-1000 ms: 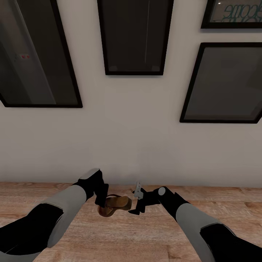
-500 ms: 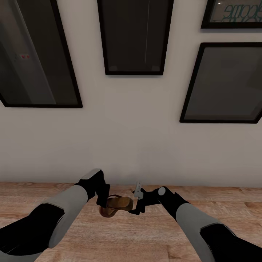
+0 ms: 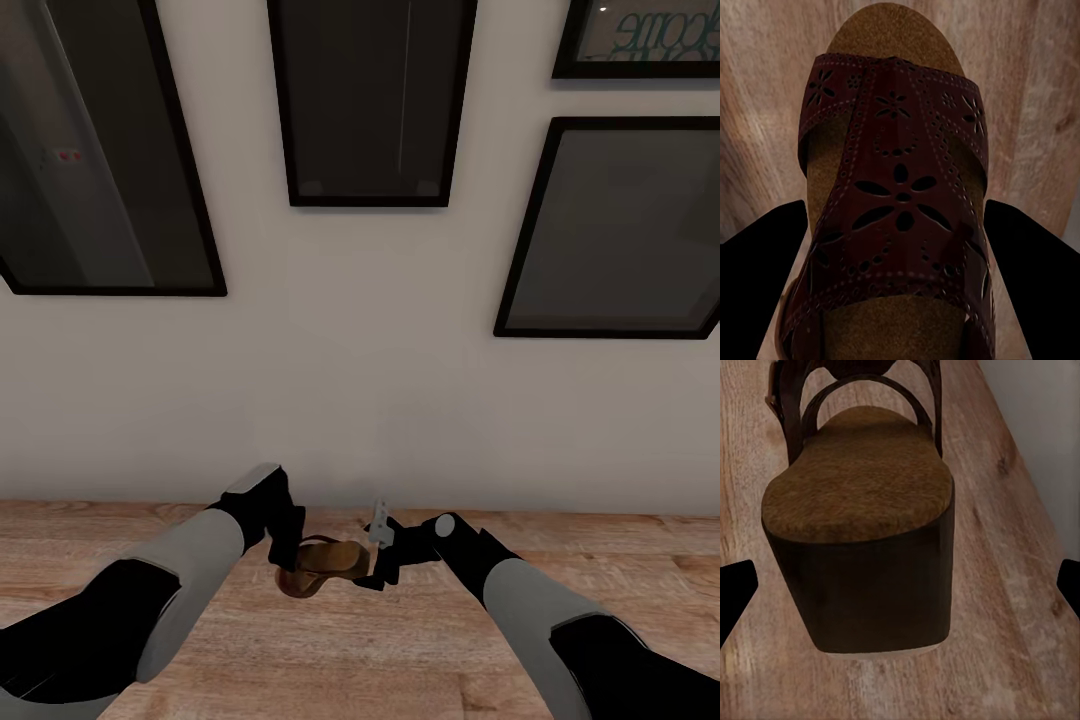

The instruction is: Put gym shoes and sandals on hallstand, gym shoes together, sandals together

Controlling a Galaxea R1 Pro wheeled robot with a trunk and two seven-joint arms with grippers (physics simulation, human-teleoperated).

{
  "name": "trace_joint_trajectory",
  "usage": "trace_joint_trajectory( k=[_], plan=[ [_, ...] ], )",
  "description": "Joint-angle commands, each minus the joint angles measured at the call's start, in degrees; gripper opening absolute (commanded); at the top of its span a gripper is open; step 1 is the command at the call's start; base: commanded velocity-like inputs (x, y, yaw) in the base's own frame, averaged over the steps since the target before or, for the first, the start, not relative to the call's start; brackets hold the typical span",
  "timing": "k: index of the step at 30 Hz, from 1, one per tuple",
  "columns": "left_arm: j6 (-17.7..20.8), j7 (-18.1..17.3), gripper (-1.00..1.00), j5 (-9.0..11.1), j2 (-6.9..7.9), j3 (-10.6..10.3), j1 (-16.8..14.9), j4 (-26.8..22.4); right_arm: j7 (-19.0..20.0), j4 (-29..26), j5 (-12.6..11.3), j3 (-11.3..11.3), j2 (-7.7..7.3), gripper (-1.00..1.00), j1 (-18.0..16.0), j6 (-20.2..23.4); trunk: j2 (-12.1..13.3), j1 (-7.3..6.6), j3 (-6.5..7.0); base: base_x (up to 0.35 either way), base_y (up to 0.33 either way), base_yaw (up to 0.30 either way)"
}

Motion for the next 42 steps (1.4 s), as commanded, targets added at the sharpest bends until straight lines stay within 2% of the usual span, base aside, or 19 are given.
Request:
trace_joint_trajectory(
  k=[1,42],
  plan=[
    [0.0,0.0,-1.0,-0.02,-0.04,-0.03,0.01,0.0,0.0,0.01,0.0,0.0,-0.01,1.0,0.0,0.0,0.0,0.0,0.0,0.0,0.0,0.0],
    [0.0,0.0,-1.0,-0.01,-0.72,-0.03,0.0,0.0,0.0,0.15,0.0,-0.01,-0.04,1.0,0.0,0.09,0.0,0.0,0.0,0.0,0.0,0.0]
  ],
)
